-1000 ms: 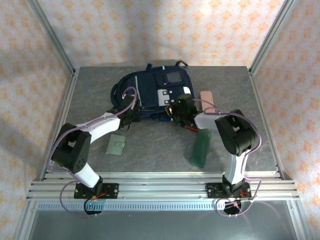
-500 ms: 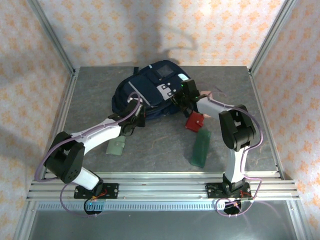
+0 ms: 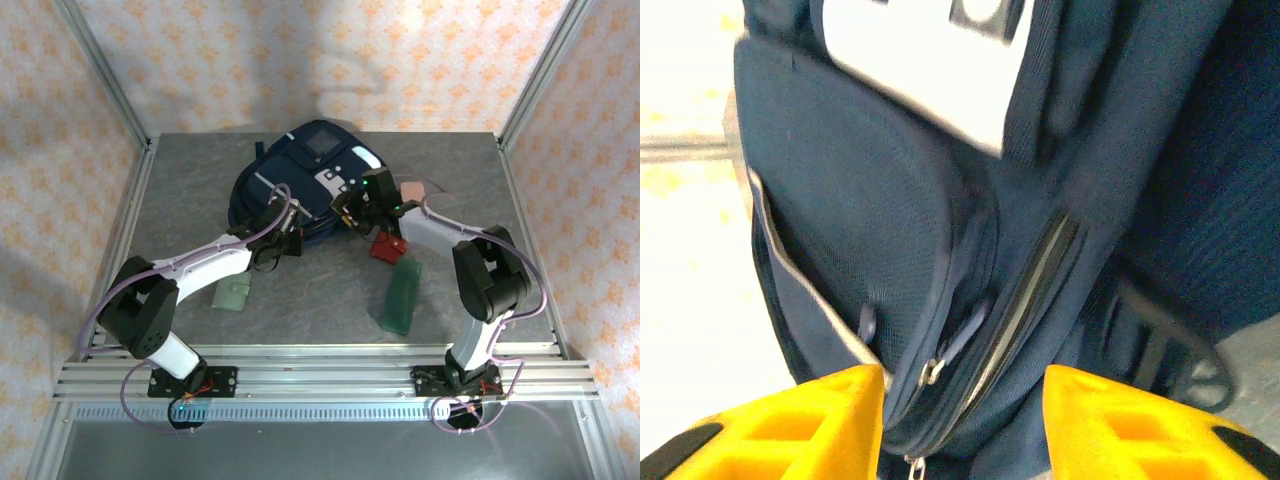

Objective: Pack books, pencil case, and school supplies into a backpack

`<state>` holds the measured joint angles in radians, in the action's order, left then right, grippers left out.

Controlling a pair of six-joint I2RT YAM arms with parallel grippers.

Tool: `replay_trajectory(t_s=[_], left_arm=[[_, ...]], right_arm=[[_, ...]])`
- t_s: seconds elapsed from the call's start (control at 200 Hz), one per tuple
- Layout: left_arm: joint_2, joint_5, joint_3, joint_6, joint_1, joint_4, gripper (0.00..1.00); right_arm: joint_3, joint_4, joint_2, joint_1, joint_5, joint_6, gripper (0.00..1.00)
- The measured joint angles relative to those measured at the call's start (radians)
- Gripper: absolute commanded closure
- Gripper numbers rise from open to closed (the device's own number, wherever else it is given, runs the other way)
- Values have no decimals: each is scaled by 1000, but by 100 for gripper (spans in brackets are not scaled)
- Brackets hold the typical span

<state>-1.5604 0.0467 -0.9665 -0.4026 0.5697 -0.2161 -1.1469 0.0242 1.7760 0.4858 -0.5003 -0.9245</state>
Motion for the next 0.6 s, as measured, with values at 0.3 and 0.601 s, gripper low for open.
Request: replay_trajectory(t_s=[0.3,0.601], left_arm=[[-39,-29,-21,8,0,-12,100],[-101,-55,-23,14,2,-11,64]], right_arm=[[-24,-60,131,68,-32,-37,64],[-16,-123,183,68,-35,-94,76]])
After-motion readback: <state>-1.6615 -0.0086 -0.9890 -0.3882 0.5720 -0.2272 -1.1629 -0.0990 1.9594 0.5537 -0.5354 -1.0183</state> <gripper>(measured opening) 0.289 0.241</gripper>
